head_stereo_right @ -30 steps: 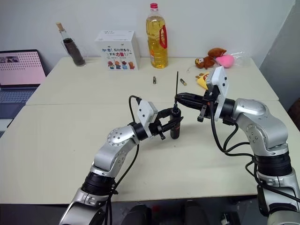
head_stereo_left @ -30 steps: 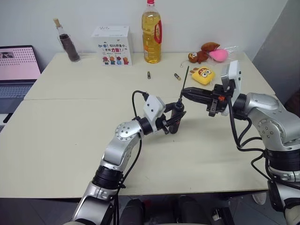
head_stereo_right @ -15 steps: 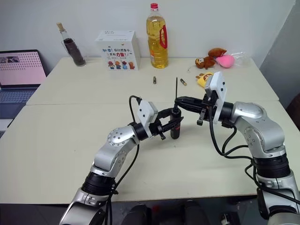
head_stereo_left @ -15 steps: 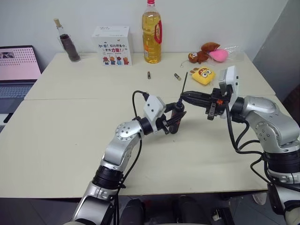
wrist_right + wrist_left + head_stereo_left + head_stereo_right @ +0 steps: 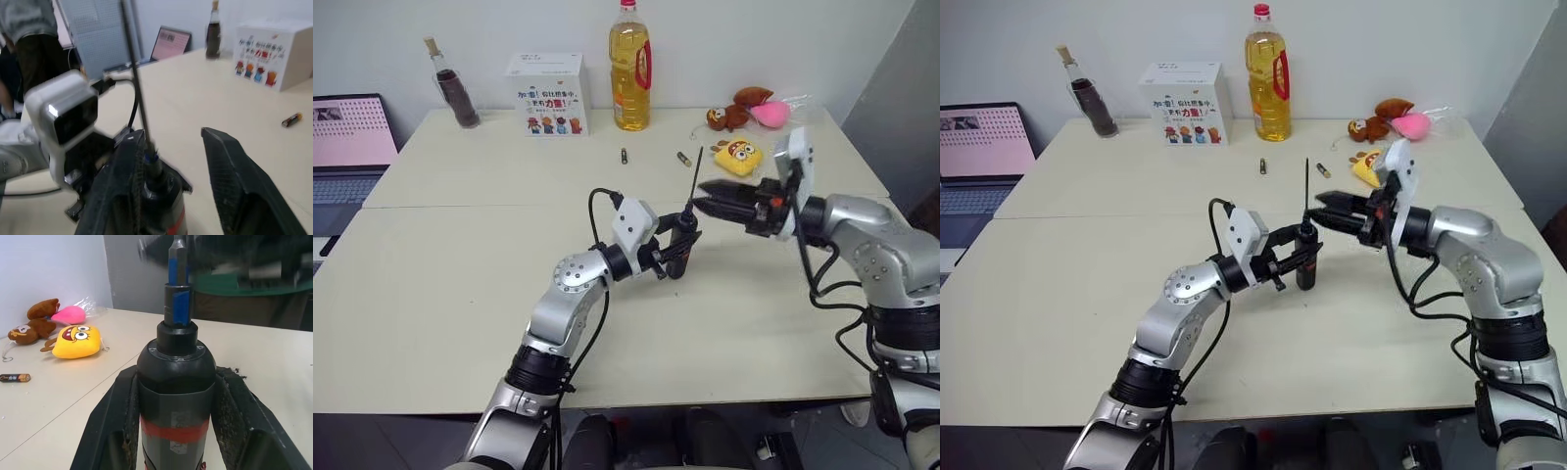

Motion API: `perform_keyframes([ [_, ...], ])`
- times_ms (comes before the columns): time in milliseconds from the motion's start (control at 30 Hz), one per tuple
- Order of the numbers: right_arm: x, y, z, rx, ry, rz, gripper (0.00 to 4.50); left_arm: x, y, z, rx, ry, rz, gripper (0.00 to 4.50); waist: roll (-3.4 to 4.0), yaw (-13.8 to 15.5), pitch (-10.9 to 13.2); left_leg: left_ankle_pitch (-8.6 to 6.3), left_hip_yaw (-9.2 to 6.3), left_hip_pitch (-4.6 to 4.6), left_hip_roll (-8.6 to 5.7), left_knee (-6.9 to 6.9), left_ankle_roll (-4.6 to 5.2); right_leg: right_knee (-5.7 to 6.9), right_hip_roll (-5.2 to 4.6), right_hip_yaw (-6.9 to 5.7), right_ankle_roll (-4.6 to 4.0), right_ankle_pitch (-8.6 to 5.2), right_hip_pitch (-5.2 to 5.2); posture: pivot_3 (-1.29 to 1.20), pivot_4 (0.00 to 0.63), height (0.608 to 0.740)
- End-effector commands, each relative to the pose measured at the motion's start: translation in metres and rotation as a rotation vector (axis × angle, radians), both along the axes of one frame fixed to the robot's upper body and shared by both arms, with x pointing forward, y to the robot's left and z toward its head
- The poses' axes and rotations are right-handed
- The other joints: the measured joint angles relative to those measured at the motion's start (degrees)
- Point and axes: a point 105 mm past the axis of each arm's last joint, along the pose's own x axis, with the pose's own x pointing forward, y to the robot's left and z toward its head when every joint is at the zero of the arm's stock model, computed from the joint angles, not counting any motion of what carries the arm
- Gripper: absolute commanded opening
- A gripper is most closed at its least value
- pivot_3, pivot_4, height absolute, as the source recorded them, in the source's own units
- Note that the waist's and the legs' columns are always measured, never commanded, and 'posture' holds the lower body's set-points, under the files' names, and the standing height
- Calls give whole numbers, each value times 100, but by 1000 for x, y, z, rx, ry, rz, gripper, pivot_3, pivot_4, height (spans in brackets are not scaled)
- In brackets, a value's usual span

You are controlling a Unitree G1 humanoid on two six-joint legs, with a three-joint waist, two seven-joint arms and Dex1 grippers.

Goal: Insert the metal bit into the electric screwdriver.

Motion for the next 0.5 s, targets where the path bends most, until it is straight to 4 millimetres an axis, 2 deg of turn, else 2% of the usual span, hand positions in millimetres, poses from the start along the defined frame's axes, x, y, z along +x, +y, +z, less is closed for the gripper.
perform_keyframes([
  [33,-20,-6,23,49,-43,1,2857,5,9,3,19,6,6,1642,0,2,0,0,1,0,0,0,0,0,0,2,0,0,-1,0,150,740],
  [100,-26,-8,20,45,-38,-5,3255,11,14,7,32,2,16,1642,-1,17,0,0,1,-2,0,-1,0,0,1,0,0,0,-2,0,150,740],
  [267,-34,-8,12,57,-34,-44,4334,31,35,36,53,-12,36,1642,-2,-13,2,0,9,-8,-1,0,0,4,14,8,-2,1,-16,0,150,740],
  [333,-36,-7,9,52,-40,-54,4433,37,46,46,75,-8,43,1642,-2,-64,7,0,10,-13,7,0,0,4,29,14,-3,2,-25,0,150,740],
  [433,-42,-5,3,49,-44,-61,4433,49,77,70,197,-27,70,1642,-8,-90,33,0,6,-22,12,-3,1,4,34,8,-4,2,-32,0,150,740],
  [500,-46,-3,-3,45,-42,-70,4433,52,104,74,378,-34,59,1642,-6,-98,44,0,-4,-42,15,-1,1,5,40,-1,-6,3,-48,0,150,740],
])
